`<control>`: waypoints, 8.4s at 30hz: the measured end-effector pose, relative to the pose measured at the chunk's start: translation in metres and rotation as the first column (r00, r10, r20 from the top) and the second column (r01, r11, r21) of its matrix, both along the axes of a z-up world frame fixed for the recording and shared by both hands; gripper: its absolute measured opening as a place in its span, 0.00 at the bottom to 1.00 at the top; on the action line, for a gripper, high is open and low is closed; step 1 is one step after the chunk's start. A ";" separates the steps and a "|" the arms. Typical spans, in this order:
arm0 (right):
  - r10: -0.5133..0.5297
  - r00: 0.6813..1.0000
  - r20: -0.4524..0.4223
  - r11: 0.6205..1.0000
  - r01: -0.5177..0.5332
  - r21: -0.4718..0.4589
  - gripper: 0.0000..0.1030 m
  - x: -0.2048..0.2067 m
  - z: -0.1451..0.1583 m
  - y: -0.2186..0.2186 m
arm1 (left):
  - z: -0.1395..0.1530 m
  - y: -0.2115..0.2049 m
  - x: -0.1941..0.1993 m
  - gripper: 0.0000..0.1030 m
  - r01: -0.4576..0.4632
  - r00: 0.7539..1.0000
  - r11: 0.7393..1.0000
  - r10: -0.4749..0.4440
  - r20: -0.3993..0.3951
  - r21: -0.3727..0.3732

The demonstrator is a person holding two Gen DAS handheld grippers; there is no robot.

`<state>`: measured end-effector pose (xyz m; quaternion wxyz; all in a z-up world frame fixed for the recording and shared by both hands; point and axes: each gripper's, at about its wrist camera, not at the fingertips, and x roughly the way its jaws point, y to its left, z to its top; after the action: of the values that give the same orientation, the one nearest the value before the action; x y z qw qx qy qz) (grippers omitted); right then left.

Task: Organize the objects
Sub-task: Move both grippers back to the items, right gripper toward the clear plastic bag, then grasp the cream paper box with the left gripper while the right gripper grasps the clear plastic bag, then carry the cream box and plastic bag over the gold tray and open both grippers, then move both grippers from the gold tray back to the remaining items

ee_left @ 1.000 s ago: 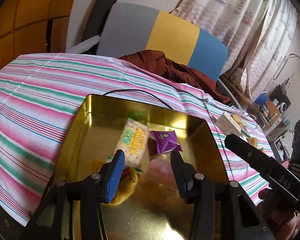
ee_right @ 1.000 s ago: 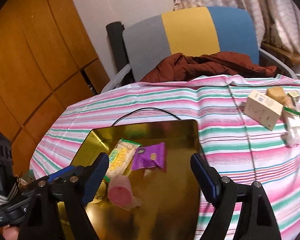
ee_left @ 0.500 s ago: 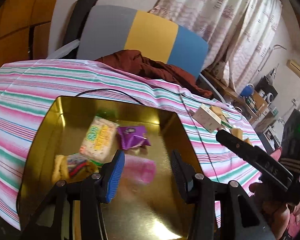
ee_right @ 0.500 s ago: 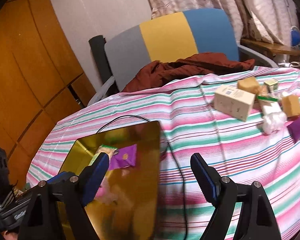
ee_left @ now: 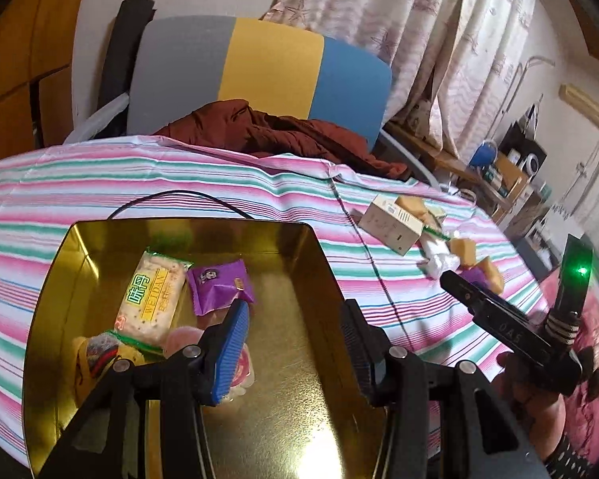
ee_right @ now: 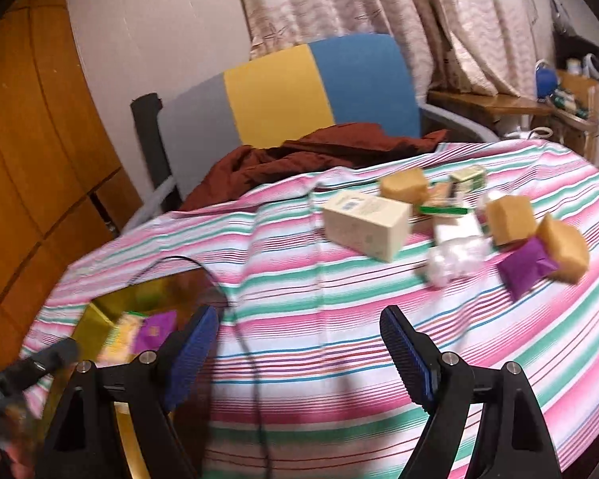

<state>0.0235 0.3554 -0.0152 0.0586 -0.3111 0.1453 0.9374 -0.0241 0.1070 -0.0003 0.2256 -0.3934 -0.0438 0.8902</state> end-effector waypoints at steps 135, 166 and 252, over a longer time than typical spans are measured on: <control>-0.155 0.986 -0.056 0.974 0.162 0.156 0.41 -0.002 -0.017 0.086 | -0.001 0.100 -0.008 0.50 0.240 0.970 0.959 -0.233 -0.065 0.152; 0.166 0.978 -0.129 0.985 -0.170 -0.017 0.42 0.017 0.022 -0.069 | 0.020 -0.070 0.021 0.50 -0.049 0.986 0.991 0.068 -0.155 0.124; 0.159 0.986 -0.046 0.977 -0.164 -0.134 0.69 -0.001 0.005 -0.065 | 0.010 -0.066 -0.019 0.58 -0.130 0.991 0.990 0.131 -0.015 0.059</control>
<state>0.0222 0.2900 -0.0105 -0.0419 -0.3086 0.1846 0.9322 -0.0429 0.0415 0.0097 0.1787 -0.3744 -0.0931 0.9051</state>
